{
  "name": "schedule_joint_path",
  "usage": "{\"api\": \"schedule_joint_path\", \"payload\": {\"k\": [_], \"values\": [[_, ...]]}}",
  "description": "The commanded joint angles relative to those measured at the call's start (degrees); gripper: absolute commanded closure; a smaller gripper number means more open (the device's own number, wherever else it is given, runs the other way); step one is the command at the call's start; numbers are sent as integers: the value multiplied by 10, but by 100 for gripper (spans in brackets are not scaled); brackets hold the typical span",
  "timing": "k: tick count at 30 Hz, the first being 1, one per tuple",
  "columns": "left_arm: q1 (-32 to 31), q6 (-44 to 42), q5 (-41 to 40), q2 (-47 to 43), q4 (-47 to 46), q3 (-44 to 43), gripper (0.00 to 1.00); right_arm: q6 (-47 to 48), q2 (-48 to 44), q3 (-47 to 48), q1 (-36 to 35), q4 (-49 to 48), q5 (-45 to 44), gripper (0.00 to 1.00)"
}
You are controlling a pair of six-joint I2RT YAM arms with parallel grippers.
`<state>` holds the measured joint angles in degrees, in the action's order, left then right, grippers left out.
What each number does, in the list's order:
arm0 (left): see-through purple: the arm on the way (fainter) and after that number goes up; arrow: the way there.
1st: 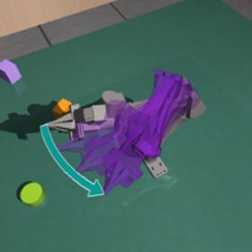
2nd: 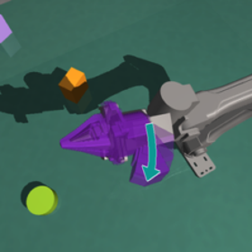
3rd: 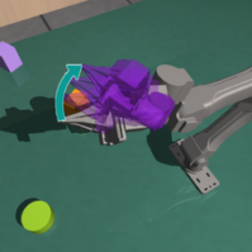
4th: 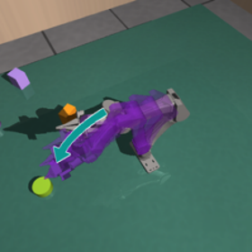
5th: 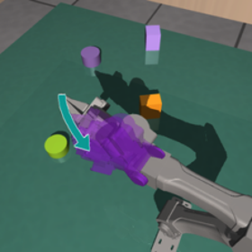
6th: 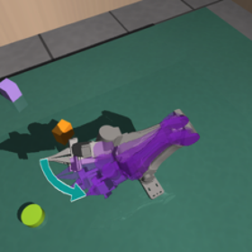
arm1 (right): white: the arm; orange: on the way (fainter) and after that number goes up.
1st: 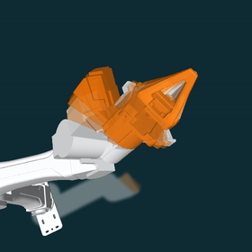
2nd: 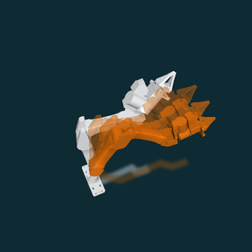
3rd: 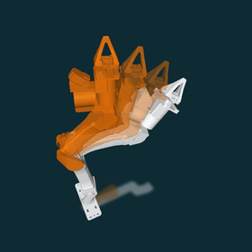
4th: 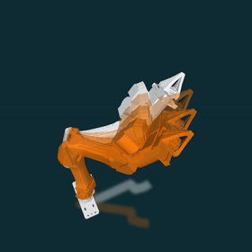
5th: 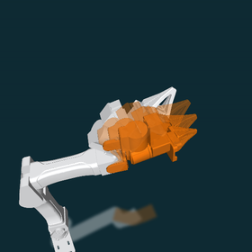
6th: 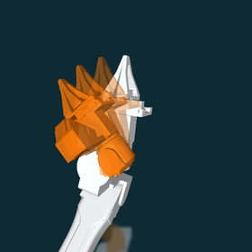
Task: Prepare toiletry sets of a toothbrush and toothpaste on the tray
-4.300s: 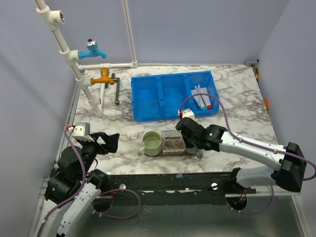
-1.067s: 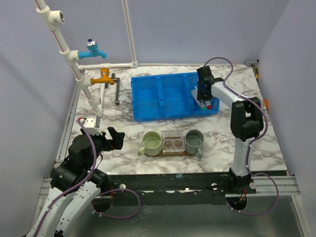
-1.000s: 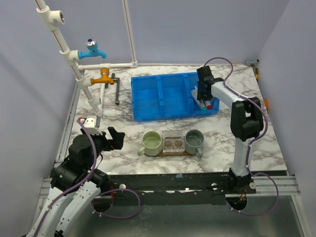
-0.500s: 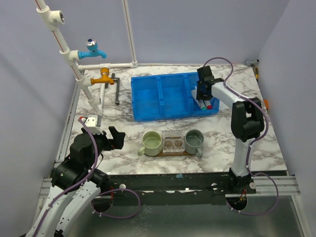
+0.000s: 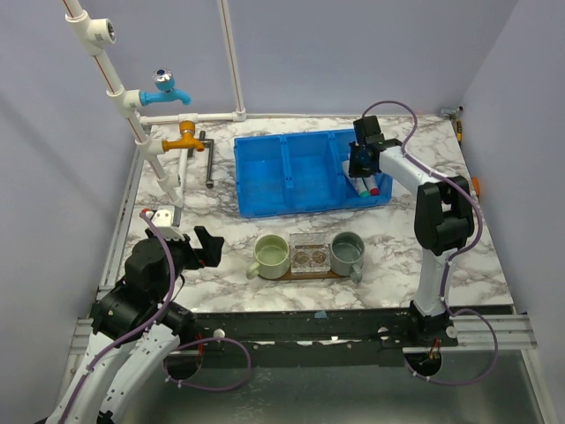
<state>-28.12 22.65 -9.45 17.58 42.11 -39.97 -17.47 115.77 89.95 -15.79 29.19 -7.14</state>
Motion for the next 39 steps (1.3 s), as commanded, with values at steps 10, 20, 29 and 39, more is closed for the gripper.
{"api": "schedule_joint_path", "payload": {"k": [10, 20, 29, 39], "values": [[3, -2, -9, 6, -1, 2, 1, 2, 41, 31, 0, 8, 14, 82], [3, -2, -9, 9, -1, 2, 1, 4, 35, 23, 0, 14, -20, 74], [3, -2, -8, 7, -2, 2, 1, 8, 20, 13, 0, 22, -51, 72], [3, -2, -7, -3, -2, 4, 1, 18, 14, -5, 0, 32, -61, 62]]}}
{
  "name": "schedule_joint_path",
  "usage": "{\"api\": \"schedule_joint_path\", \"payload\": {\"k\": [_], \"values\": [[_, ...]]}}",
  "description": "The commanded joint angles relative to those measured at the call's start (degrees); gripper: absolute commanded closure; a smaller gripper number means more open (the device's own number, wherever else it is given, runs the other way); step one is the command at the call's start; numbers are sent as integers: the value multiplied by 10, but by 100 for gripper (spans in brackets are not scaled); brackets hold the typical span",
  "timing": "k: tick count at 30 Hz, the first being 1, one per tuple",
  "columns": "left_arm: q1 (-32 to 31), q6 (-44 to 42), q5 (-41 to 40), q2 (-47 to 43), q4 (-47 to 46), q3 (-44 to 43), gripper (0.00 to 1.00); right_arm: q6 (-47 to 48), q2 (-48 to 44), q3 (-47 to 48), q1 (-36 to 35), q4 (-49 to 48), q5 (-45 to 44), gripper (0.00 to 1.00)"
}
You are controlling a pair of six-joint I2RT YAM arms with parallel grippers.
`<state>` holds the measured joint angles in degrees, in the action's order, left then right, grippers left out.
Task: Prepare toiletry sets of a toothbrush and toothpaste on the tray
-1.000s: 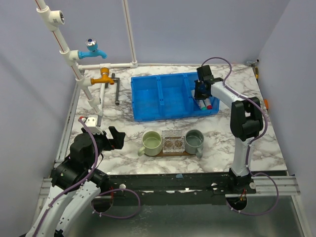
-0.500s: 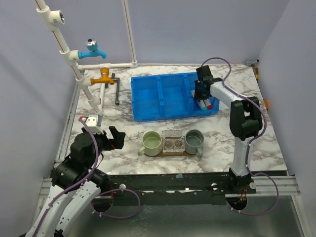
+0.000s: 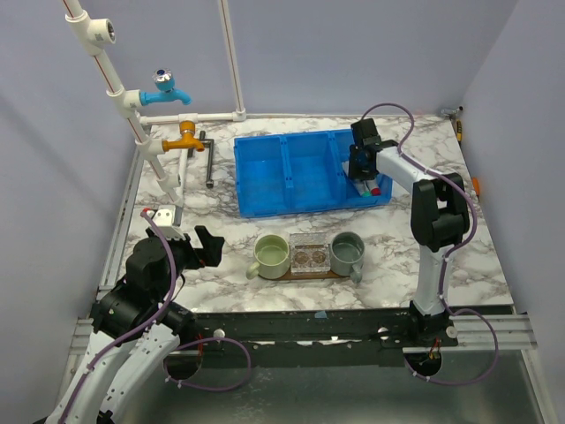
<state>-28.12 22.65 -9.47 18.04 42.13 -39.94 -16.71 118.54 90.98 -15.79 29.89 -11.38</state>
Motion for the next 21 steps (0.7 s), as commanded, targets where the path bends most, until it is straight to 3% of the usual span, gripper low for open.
{"api": "schedule_joint_path", "payload": {"k": [1, 10, 21], "values": [[3, -2, -6, -8, -3, 4, 1, 10, -14, -15, 0, 28, -16, 61], [3, -3, -4, -9, -4, 3, 1, 20, -7, -26, 0, 40, 12, 53], [3, -3, -3, -6, -3, 4, 1, 18, 6, -16, -3, 45, 44, 52]]}}
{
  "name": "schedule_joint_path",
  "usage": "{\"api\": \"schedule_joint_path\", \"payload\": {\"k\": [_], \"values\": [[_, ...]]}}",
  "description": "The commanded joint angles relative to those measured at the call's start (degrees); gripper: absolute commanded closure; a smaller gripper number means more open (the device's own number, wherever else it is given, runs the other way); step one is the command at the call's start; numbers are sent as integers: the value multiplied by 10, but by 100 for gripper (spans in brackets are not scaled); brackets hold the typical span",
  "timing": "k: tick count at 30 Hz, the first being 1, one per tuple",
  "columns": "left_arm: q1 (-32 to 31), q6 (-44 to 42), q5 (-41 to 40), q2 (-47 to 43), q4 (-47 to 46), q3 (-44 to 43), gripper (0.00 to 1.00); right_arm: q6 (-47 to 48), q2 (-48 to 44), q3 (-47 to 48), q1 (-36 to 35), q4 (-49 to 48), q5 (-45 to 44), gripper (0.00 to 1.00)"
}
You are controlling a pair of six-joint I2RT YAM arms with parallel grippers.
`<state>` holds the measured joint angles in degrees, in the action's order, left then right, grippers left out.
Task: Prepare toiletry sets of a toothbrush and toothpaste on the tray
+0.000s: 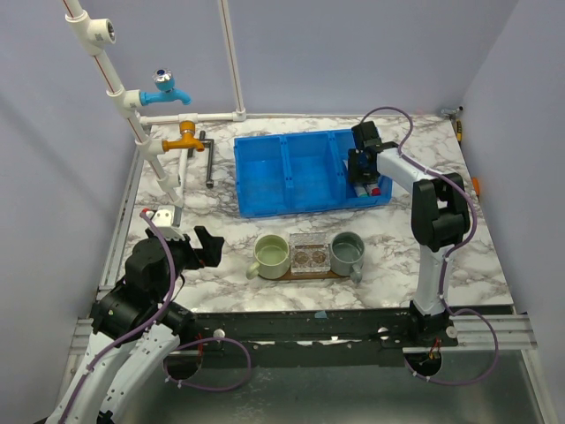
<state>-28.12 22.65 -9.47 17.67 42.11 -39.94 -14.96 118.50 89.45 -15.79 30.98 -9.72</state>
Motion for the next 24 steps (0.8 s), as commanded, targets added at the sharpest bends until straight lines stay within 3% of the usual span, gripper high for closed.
{"api": "schedule_joint_path", "payload": {"k": [1, 12, 18, 24], "values": [[3, -3, -4, -2, -3, 4, 1, 1, 9, 0, -4, 35, 29, 52], [3, -2, -4, -3, -3, 4, 1, -2, 25, 12, -13, 42, 33, 53], [3, -2, -5, -4, -3, 4, 1, -7, 7, 18, -13, 37, 33, 69], [3, -2, -2, -2, -3, 2, 1, -16, -30, 39, -13, 33, 12, 74]]}}
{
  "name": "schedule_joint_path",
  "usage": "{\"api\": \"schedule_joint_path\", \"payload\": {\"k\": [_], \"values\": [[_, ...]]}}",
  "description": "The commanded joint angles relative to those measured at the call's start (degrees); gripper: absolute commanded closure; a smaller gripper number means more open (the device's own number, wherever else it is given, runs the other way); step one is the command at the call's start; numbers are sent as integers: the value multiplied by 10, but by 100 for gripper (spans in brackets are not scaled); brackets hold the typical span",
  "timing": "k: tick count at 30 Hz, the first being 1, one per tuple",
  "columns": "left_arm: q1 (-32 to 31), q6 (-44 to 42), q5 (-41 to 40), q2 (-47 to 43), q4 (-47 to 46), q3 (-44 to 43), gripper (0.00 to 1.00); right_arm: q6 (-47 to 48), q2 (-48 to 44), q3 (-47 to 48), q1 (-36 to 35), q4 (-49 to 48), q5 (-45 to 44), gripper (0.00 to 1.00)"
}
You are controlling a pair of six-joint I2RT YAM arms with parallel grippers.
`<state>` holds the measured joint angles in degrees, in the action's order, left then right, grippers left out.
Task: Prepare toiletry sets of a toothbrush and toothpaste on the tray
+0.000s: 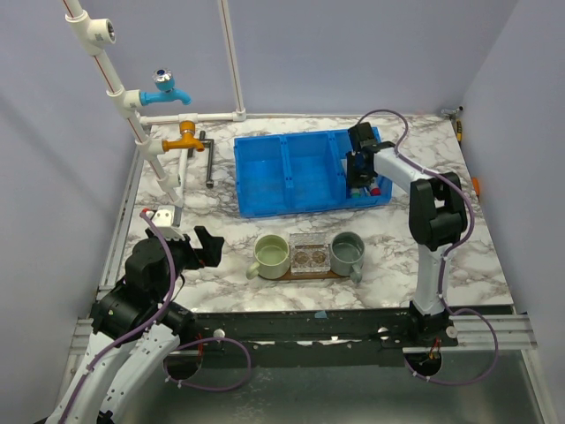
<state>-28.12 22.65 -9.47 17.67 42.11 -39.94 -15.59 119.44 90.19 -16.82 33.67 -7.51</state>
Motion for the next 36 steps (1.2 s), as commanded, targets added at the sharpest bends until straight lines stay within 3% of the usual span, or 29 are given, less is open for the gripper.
{"api": "schedule_joint_path", "payload": {"k": [1, 15, 19, 28, 36], "values": [[3, -2, -1, -1, -3, 1, 1, -9, -48, 36, -3, 5, -13, 74], [3, 3, 43, 39, -11, -38, 1, 3, -194, 5, -4, -33, 9, 74], [3, 5, 77, 61, -20, -68, 1, 2, -260, -21, -5, -63, 70, 74], [3, 18, 179, 110, -39, -138, 1, -17, -365, -65, -43, -130, 293, 73], [3, 45, 272, 125, -71, -167, 1, -105, -445, -158, -89, -279, 446, 73]]}}
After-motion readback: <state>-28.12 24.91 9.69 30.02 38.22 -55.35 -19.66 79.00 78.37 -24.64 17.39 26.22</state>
